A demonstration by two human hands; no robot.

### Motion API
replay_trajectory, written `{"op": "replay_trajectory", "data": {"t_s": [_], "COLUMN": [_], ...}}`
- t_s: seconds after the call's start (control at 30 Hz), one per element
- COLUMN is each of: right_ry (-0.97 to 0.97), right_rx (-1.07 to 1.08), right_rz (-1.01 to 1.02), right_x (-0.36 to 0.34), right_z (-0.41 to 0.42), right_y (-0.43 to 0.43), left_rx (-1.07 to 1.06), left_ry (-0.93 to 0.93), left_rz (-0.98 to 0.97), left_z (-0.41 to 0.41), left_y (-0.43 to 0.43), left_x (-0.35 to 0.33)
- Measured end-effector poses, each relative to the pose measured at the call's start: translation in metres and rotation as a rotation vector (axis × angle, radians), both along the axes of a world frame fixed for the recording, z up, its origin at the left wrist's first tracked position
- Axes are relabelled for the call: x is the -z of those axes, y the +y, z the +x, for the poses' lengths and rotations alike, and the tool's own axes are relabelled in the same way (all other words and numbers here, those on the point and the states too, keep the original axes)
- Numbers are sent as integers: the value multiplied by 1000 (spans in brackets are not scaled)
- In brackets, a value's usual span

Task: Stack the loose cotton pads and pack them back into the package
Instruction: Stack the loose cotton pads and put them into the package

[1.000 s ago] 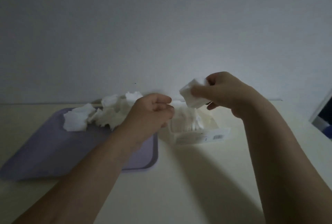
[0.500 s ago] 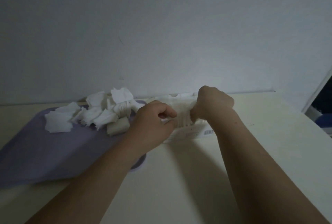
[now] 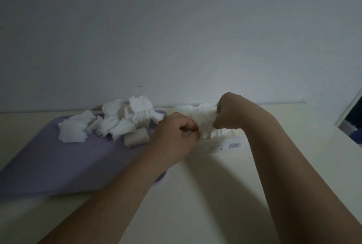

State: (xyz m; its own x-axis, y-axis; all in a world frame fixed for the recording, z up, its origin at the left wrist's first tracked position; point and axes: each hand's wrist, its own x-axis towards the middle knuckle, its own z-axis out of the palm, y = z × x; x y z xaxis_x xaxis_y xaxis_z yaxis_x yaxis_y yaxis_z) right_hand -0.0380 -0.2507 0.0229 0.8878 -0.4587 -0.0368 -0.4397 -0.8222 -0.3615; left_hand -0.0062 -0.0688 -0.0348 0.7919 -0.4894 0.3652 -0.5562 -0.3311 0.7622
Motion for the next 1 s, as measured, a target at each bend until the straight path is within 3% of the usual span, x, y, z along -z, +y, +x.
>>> {"op": "replay_trajectory", "data": {"t_s": [0.1, 0.33, 0.5, 0.6, 0.7, 0.8, 0.83, 0.9, 1.0], "right_ry": [-100, -79, -182, -384, -538, -489, -444, -358, -298], "right_rx": [32, 59, 63, -95, -292, -415, -453, -524, -556], "right_rz": [-32, -28, 1, 152, 310, 451, 438, 309, 84], "right_x": [4, -17, -37, -38, -20, 11, 21, 39, 58], "right_z": [3, -10, -21, -17, -6, 2, 1, -1, -1], "right_y": [2, 6, 22, 51, 99, 144, 154, 168, 169], "left_rx": [6, -44, -237, -212, -144, -83, -94, -81, -259], "left_ry": [-27, -202, -277, -246, -268, -236, -342, -246, -196], "left_rz": [4, -126, 340, 553, 555, 567, 592, 549, 238], "left_z": [2, -2, 41, 47, 44, 33, 32, 32, 38], "left_y": [0, 25, 85, 111, 124, 135, 135, 145, 163], "left_x": [3, -5, 3, 12, 23, 19, 16, 13, 2]}}
